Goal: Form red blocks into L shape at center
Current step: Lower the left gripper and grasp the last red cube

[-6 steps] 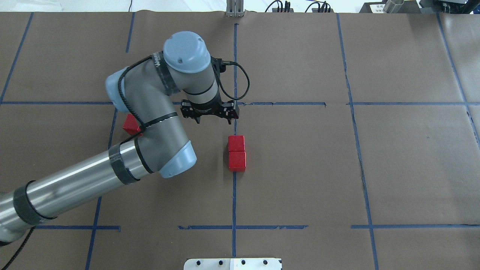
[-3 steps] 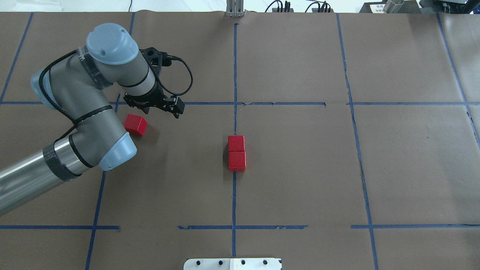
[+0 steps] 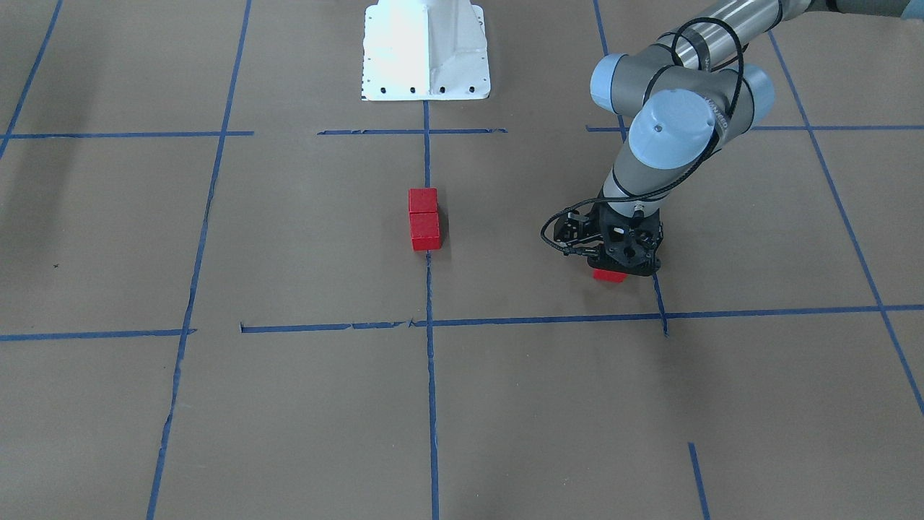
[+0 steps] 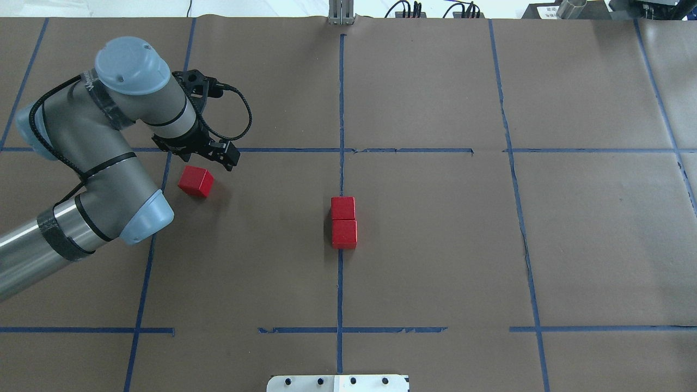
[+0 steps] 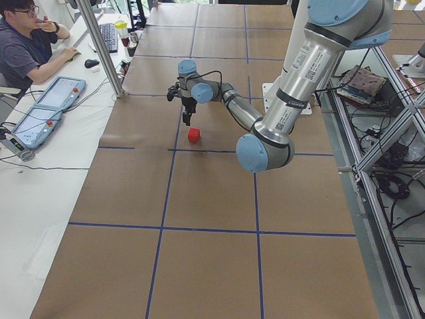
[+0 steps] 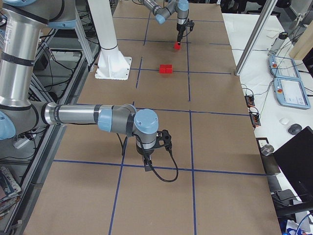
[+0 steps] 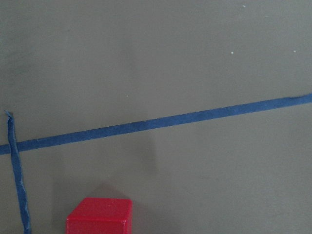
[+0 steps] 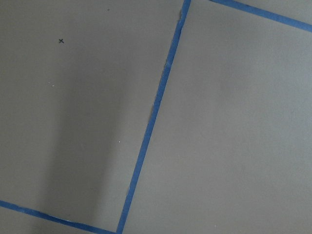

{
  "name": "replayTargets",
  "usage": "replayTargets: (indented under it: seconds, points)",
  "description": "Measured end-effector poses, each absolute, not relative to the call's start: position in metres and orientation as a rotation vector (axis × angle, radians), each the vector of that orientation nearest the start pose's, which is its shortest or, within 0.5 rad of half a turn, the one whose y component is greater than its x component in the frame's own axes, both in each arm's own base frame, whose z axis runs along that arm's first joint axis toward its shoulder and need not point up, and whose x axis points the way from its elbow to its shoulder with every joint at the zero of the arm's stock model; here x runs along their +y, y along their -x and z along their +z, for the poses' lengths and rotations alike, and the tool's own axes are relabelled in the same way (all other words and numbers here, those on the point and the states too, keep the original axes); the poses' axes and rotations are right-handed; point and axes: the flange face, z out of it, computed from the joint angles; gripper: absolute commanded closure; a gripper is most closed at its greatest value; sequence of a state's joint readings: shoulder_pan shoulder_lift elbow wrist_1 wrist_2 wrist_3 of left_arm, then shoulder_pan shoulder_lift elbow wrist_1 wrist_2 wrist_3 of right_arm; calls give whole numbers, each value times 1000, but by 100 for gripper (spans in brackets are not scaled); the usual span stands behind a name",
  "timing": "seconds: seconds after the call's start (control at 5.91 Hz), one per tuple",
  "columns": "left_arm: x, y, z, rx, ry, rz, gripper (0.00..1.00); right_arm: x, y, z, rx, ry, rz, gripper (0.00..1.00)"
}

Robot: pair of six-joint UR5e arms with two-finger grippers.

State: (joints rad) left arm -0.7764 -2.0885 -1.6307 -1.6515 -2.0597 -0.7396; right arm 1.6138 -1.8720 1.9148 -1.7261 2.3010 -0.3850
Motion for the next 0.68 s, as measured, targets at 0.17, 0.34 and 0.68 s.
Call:
replayTargets:
  seconds: [0.17, 0.34, 0.68]
  points:
    - [-532, -416, 336, 777, -141, 239, 0, -353, -82, 637, -738, -50, -285, 0]
    - [-531, -416, 344, 768, -135, 245, 0, -353, -82, 637, -738, -49, -285, 0]
    - [-533, -418, 354, 756, -116, 233, 0, -353, -82, 637, -737, -48, -285, 0]
